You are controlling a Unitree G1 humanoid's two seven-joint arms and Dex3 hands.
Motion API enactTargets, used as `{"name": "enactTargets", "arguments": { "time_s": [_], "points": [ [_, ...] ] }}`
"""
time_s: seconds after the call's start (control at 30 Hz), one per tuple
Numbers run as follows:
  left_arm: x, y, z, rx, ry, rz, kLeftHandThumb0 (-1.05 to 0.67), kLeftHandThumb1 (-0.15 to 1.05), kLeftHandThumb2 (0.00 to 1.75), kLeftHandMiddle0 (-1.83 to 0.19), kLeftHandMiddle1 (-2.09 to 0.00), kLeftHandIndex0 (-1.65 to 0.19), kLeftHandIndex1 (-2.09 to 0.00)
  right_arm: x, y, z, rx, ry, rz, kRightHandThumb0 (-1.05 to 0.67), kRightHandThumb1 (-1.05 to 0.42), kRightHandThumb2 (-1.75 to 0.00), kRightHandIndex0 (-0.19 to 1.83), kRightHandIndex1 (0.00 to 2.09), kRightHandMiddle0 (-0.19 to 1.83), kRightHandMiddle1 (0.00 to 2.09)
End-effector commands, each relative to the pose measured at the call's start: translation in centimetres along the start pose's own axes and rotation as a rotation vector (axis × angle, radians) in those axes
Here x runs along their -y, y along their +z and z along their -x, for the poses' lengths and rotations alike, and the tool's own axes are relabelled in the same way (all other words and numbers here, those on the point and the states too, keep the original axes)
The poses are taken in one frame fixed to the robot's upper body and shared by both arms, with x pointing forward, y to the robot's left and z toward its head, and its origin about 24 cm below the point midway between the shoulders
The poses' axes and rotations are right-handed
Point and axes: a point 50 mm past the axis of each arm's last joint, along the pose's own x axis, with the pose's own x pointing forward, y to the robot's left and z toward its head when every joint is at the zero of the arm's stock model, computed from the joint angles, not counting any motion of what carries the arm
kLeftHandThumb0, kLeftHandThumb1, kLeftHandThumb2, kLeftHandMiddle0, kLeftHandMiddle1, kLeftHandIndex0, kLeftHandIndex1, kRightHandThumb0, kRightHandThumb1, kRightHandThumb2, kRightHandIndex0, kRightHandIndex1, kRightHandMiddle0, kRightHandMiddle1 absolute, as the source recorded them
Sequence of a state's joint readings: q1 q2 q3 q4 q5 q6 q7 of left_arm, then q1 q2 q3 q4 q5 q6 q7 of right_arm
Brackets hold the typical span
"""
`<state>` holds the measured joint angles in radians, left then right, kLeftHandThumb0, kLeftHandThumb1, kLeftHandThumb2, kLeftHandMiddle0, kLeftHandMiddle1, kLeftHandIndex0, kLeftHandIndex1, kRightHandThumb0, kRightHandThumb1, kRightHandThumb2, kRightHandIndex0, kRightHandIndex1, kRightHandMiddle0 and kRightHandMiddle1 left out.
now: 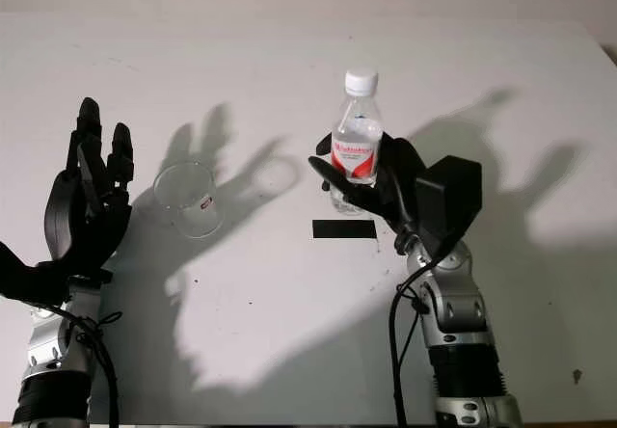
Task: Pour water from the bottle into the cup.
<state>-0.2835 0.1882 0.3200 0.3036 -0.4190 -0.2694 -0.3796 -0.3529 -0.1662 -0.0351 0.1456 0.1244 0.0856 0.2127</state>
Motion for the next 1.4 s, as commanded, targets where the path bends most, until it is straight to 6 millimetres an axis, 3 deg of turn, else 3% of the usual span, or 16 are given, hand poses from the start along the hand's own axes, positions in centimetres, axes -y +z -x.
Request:
{"name": "enactTargets", "arguments": {
  "time_s": [0.0, 0.23, 0.57, 0.8, 0.9, 1.03, 1.2, 1.37],
  "points": [
    [-0.3, -0.7, 0.8, -0.031, 0.01, 0.006, -0.75, 1.05, 0.68, 0.19, 0.0, 0.19, 0.0, -0.3, -0.6, 0.3, 0.005, -0.009, -0.009, -0.43, -1.05, -0.42, 0.93, 2.09, 0.62, 2.09],
    [-0.5, -0.7, 0.8, -0.03, 0.009, 0.014, -0.74, 1.05, 0.67, 0.19, 0.0, 0.19, 0.0, -0.7, -2.2, 0.5, -0.032, -0.019, -0.029, -0.44, -1.05, -0.42, 0.9, 2.09, 0.6, 2.09],
    [-0.6, -0.6, 0.9, -0.033, 0.007, 0.014, -0.74, 1.05, 0.67, 0.19, 0.0, 0.19, 0.0, -1.4, -3.0, 0.7, 0.028, 0.014, 0.073, -0.46, -1.05, -0.43, 0.92, 2.09, 0.65, 2.09],
    [-0.7, -0.5, 0.9, -0.034, 0.005, -0.001, -0.74, 1.05, 0.67, 0.19, 0.0, 0.19, 0.0, -1.7, -3.5, 1.0, 0.074, 0.043, 0.125, -0.52, -1.05, -0.35, 0.46, 2.09, 0.26, 2.09],
    [-0.8, -0.4, 0.9, -0.035, 0.008, -0.008, -0.75, 1.05, 0.67, 0.19, 0.0, 0.19, 0.0, -1.9, -3.7, 1.2, 0.094, 0.05, 0.121, -0.53, -1.05, -0.27, 0.25, 1.99, 0.1, 1.94],
    [-0.9, -0.4, 0.9, -0.036, 0.008, -0.012, -0.75, 1.05, 0.67, 0.19, 0.0, 0.19, 0.0, -1.9, -3.9, 1.6, 0.111, 0.055, 0.141, -0.55, -1.05, -0.21, 0.13, 1.79, 0.04, 1.72],
    [-0.8, -0.4, 0.9, -0.037, 0.008, -0.01, -0.75, 1.05, 0.68, 0.19, 0.0, 0.19, 0.0, -1.8, -4.4, 2.3, 0.059, 0.037, 0.183, -0.62, -1.05, -0.15, 0.01, 1.19, -0.04, 1.14],
    [-0.8, -0.4, 0.8, -0.036, -0.001, -0.005, -0.75, 1.05, 0.68, 0.19, 0.0, 0.19, 0.0, -1.7, -4.8, 2.8, 0.03, 0.017, 0.174, -0.64, -1.05, -0.15, 0.01, 0.93, -0.05, 0.94]
  ]
}}
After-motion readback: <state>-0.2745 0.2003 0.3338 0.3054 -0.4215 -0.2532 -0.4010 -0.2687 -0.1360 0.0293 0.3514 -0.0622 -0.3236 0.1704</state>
